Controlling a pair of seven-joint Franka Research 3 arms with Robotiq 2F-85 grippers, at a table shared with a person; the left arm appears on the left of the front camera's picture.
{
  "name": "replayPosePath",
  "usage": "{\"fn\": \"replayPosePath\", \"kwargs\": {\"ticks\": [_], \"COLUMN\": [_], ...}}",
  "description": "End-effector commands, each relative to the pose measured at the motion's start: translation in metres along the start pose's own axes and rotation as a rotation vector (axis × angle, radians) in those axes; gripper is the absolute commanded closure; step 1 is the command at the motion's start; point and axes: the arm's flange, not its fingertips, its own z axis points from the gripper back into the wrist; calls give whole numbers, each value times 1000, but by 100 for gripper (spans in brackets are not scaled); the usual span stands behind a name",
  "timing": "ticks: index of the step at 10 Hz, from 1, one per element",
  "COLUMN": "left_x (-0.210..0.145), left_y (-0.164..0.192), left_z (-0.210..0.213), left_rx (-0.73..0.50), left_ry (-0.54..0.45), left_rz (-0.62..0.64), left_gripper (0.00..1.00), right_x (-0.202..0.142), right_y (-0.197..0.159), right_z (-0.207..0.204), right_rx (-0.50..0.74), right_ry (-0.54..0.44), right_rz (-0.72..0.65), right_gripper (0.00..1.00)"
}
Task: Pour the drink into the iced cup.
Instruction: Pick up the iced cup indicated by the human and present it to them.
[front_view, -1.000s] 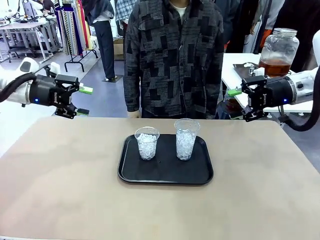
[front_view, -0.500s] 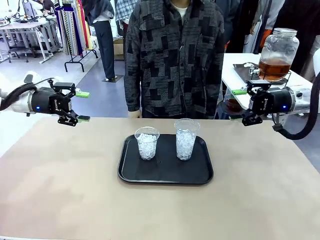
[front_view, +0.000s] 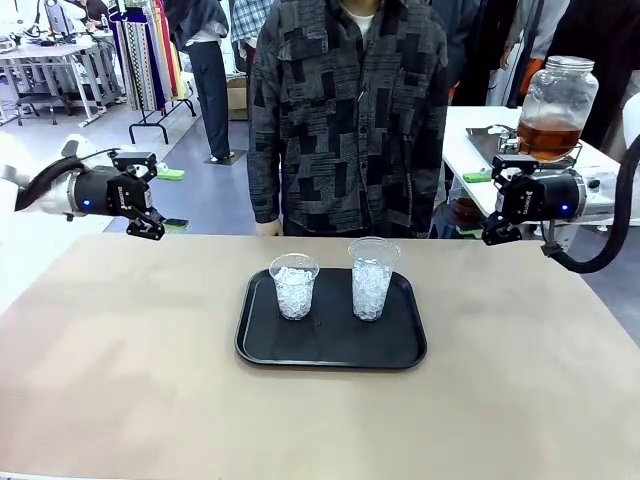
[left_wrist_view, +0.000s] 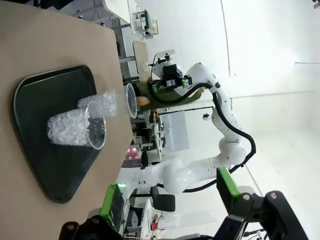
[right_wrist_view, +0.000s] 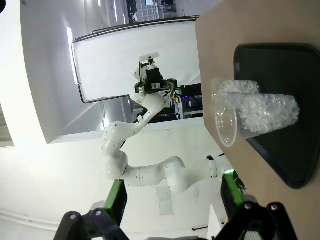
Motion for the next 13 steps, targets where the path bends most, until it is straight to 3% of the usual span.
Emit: {"fn": "replayPosePath", "kwargs": {"ticks": [1, 3, 4, 13], "left_x": [3, 2, 1, 1], "left_y": [-6, -4, -3, -3], "left_z": [1, 4, 0, 0], "left_rx": [-44, -43, -6, -6], "left_ry": [0, -37, 4, 4], "left_rz": [0, 15, -7, -7], "left_gripper": [0, 0, 0, 0], "right_x": [5, 5, 1, 1], "right_y": [9, 6, 2, 2], "right_z": [-1, -3, -1, -1], "right_rx": [4, -15, -2, -2], "right_ry": [8, 16, 3, 3], "right_rz": [-28, -50, -3, -3], "right_gripper": [0, 0, 0, 0]}}
